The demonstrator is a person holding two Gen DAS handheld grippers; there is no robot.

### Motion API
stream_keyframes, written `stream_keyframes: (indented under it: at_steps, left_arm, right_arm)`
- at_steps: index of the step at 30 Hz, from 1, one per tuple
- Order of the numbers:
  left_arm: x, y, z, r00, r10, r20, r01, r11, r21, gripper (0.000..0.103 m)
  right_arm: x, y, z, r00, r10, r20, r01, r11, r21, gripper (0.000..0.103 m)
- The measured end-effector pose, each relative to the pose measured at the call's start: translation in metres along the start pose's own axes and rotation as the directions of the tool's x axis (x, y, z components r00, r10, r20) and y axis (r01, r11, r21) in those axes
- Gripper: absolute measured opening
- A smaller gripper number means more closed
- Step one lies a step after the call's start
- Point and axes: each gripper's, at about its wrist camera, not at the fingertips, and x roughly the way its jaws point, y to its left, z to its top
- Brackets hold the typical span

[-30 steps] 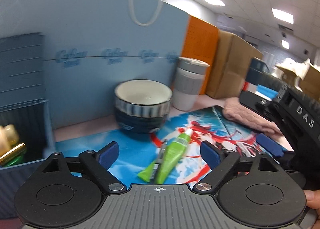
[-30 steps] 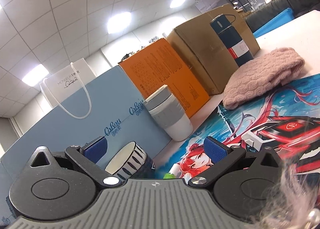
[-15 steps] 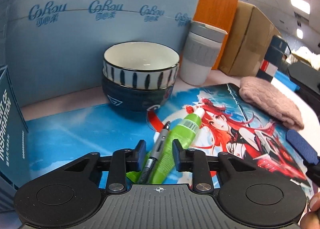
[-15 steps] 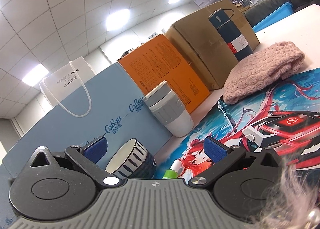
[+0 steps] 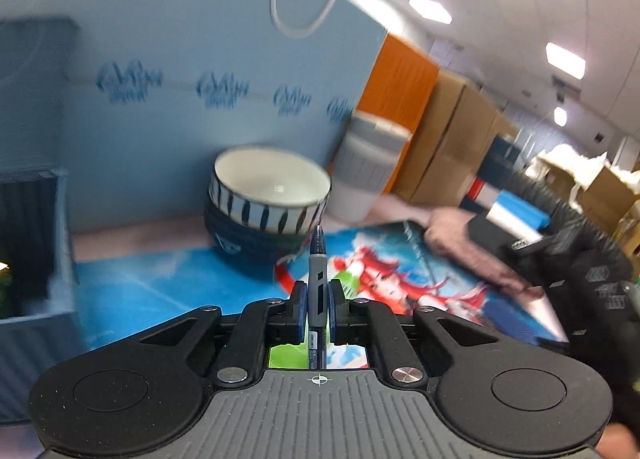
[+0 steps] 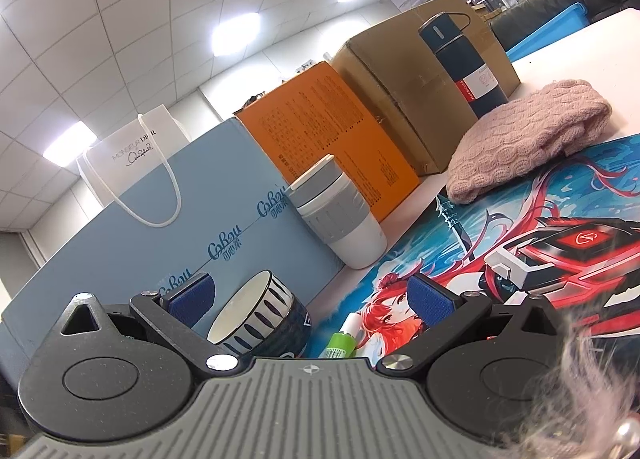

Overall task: Organize rigid objects
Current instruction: 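Lift the black pen with the left tool and carry it to the box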

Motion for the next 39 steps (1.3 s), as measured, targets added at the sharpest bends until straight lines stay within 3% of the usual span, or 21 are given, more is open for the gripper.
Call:
stream_keyframes:
  at_steps: [7,13,18,24,27,30,31,32,34,37,39]
  left_arm:
    - [-0.050,0.004,0.011,0.991,-0.040,0.130,0.042,0.999,-0.013,0.008]
    - [-0.099,0.012,0.029,0.955,0.008,0.298,-0.013,1.000,0.016,0.008]
    - [-0.139,0.038,0.039,0.900,0.094,0.426,-0.083,0.996,-0.044,0.008]
    - [-0.172,0.074,0.043,0.840,0.244,0.484,-0.217,0.970,-0.113,0.008]
    - [-0.179,0.086,0.038,0.789,0.373,0.489,-0.362,0.924,-0.120,0.008]
    - [-0.176,0.093,0.034,0.718,0.497,0.488,-0.523,0.847,-0.094,0.008]
    - [-0.173,0.093,0.033,0.705,0.523,0.479,-0.564,0.823,-0.069,0.008]
    - [-0.169,0.094,0.033,0.703,0.537,0.466,-0.591,0.806,-0.038,0.008]
    - [-0.159,0.098,0.032,0.727,0.544,0.420,-0.606,0.795,0.020,0.009]
    - [-0.143,0.102,0.031,0.740,0.569,0.358,-0.631,0.773,0.075,0.009]
    - [-0.134,0.102,0.029,0.762,0.557,0.330,-0.618,0.778,0.113,0.009]
  right_arm:
    - [0.001,0.000,-0.002,1.000,0.004,-0.009,-0.004,1.000,-0.007,0.103]
    - [0.002,0.001,-0.004,0.998,0.050,-0.037,-0.051,0.999,-0.003,0.103]
    - [0.002,0.005,-0.006,0.994,0.098,-0.055,-0.099,0.995,-0.011,0.103]
    - [0.002,0.007,-0.006,0.988,0.133,-0.076,-0.134,0.991,-0.011,0.103]
    - [0.001,0.009,-0.008,0.985,0.154,-0.083,-0.156,0.988,-0.016,0.103]
    - [0.000,0.012,-0.010,0.984,0.156,-0.086,-0.159,0.987,-0.033,0.103]
    - [0.000,0.013,-0.011,0.984,0.155,-0.089,-0.159,0.987,-0.038,0.103]
    - [0.001,0.013,-0.011,0.984,0.154,-0.091,-0.158,0.986,-0.044,0.103]
    - [0.002,0.014,-0.013,0.984,0.148,-0.096,-0.154,0.987,-0.051,0.103]
    - [0.003,0.014,-0.013,0.984,0.148,-0.102,-0.154,0.987,-0.052,0.103]
    - [0.002,0.015,-0.014,0.984,0.148,-0.099,-0.154,0.986,-0.059,0.103]
